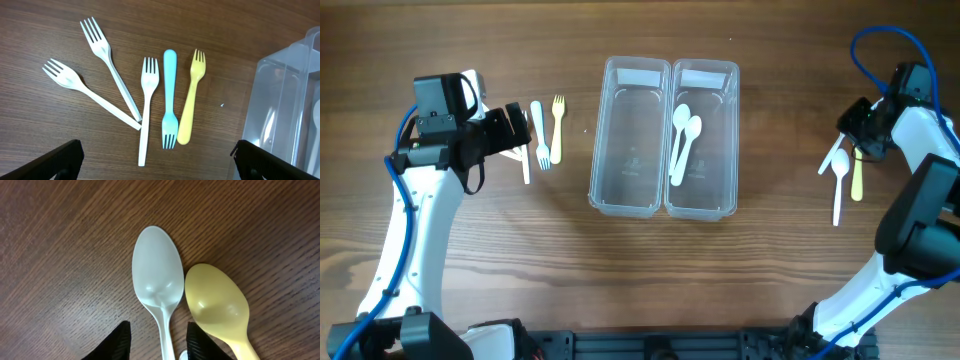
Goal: Pack container
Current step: 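Grasp a third white spoon and place it in the right tray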
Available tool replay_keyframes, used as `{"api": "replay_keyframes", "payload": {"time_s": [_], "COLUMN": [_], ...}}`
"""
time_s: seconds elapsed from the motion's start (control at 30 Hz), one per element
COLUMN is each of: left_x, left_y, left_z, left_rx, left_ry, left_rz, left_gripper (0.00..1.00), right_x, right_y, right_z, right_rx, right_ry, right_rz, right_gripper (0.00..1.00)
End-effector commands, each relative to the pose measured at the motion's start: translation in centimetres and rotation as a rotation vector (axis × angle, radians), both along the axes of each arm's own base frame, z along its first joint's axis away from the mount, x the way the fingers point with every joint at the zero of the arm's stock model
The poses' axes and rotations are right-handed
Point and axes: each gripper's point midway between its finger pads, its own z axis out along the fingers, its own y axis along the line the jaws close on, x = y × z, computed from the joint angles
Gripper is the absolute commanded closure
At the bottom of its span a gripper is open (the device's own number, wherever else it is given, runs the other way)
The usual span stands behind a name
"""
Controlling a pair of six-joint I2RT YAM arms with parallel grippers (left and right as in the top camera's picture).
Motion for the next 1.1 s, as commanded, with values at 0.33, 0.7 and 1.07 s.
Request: {"api": "replay_keyframes", "payload": {"time_s": [0.33,0.7,1.07], "left_x": [0.5,0.5,0.5], "left_y": [-0.2,-0.2,-0.2], "left_z": [0.7,0.7,0.7], "left_rx": [-0.023,-0.023,-0.023], "left_ry": [-0.019,-0.019,-0.019], "left_rz": [0.004,0.004,0.004], "left_gripper": [0.0,0.0,0.0], "right_x": [-1.6,-1.4,1.5], "right_y": [0.9,0.6,13.6], "right_z": [-2.6,-2.1,18.7], "right_rx": [-0.007,-0.022,0.085], "right_ry": [0.117,0.136,-0.395], "right_rz": [0.022,0.048,0.374], "right_gripper": [0.64,0.95,0.96]}}
